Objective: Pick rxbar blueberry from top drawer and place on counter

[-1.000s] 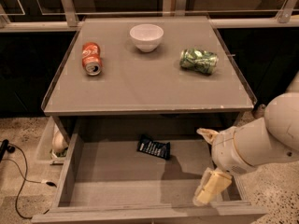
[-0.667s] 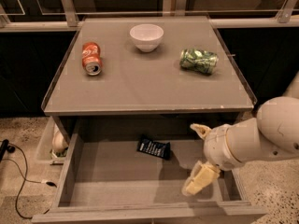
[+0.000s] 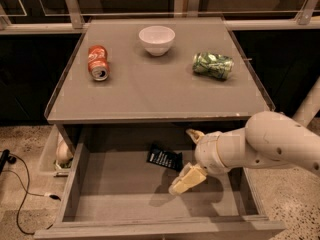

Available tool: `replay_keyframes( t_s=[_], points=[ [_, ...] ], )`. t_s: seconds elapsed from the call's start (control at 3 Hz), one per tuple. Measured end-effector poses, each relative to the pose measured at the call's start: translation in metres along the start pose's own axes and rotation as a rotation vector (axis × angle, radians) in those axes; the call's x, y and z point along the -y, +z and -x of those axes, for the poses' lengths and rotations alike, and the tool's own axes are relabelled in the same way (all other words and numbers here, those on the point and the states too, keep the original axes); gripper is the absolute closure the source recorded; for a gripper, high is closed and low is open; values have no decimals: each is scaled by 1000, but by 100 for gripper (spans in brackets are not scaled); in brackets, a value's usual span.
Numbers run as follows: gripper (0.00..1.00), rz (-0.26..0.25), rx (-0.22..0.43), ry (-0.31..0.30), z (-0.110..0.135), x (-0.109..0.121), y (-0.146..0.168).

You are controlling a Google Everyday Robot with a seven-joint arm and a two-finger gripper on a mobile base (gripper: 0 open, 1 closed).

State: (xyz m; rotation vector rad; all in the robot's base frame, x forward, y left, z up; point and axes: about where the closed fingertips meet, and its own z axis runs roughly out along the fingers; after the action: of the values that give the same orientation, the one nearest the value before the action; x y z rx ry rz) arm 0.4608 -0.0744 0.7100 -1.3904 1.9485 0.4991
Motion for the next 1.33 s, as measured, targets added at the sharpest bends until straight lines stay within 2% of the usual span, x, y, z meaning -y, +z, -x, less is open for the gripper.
replay_keyframes(
  t_s=[0.67, 1.0, 1.33],
  points=[
    [0, 8, 12, 64, -11, 5, 76],
    [0, -11, -2, 81, -22, 11, 96],
    [0, -51, -11, 91, -30, 22, 100]
  ],
)
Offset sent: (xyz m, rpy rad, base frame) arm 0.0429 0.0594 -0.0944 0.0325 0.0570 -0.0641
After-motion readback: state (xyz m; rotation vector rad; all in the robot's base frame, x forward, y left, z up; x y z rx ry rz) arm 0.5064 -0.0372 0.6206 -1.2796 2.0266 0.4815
